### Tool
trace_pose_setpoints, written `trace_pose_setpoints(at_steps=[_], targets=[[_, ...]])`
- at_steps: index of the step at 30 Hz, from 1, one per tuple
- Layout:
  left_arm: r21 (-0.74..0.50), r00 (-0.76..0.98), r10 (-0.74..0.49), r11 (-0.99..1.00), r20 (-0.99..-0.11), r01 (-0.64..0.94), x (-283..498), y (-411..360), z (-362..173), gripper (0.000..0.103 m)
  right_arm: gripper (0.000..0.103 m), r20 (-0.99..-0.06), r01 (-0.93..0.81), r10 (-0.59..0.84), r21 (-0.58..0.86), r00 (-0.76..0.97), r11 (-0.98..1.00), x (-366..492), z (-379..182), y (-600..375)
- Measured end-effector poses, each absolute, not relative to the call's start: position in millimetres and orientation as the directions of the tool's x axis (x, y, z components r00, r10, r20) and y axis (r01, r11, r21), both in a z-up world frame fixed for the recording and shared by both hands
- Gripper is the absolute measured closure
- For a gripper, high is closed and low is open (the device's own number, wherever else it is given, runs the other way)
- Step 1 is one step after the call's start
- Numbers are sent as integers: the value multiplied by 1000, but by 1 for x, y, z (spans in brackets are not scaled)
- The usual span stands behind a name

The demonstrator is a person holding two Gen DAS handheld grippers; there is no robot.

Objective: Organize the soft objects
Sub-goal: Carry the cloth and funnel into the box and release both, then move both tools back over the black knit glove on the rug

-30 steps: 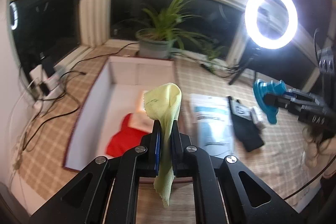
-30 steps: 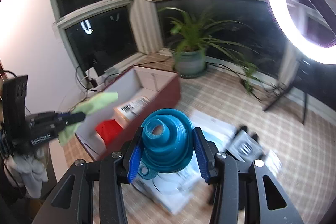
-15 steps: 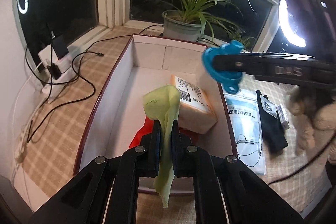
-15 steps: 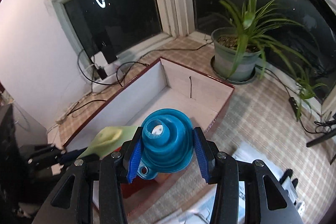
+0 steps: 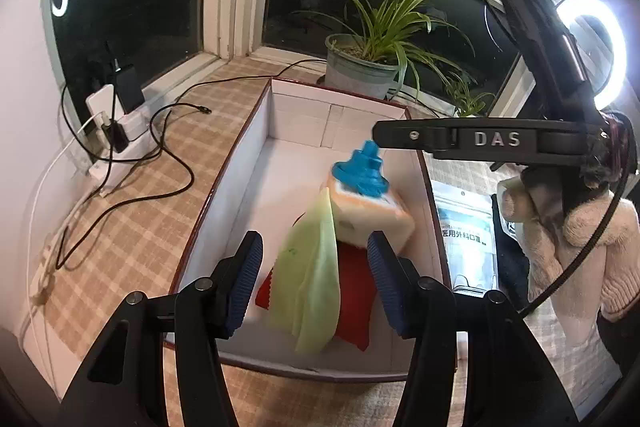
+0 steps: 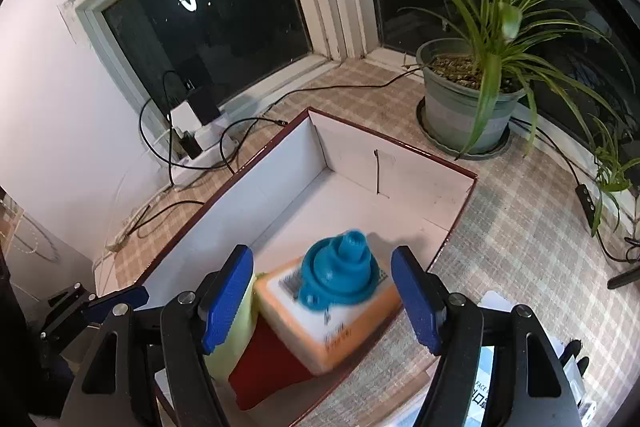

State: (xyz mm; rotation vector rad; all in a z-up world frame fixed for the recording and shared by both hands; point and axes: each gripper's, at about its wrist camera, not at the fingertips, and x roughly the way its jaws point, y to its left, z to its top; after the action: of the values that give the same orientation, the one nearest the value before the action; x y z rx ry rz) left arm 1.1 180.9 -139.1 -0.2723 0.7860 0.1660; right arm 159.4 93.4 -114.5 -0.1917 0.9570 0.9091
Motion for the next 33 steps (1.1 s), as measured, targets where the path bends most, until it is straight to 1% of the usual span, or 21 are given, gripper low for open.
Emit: trace_pose_setpoints(at_steps=[10, 15, 21, 28, 30, 33], targets=[[-169, 718, 47, 959, -695, -226, -15, 163, -130, 49, 35, -712, -670, 642, 332, 284, 664, 139, -109, 30], [-180, 728, 31, 961, -685, -210, -19, 149, -125, 49, 35, -701, -627, 633, 338, 330, 702, 127, -109, -22], [-175, 742, 8, 970, -670, -168, -21, 120, -119, 49, 35, -713, -546, 560, 293, 422, 785, 123, -112, -103], [-193, 752, -38, 974, -658, -119, -13, 81, -117, 49, 35, -751, -446, 418, 183, 511, 876, 130, -122, -193], [-199, 750, -53, 974, -660, -106, -8, 70, -118, 49, 35, -764, -428, 374, 143, 525, 892, 134, -128, -209], [-200, 748, -74, 976, -660, -80, 0, 52, -119, 49, 35, -789, -397, 347, 143, 508, 907, 144, -142, -231]])
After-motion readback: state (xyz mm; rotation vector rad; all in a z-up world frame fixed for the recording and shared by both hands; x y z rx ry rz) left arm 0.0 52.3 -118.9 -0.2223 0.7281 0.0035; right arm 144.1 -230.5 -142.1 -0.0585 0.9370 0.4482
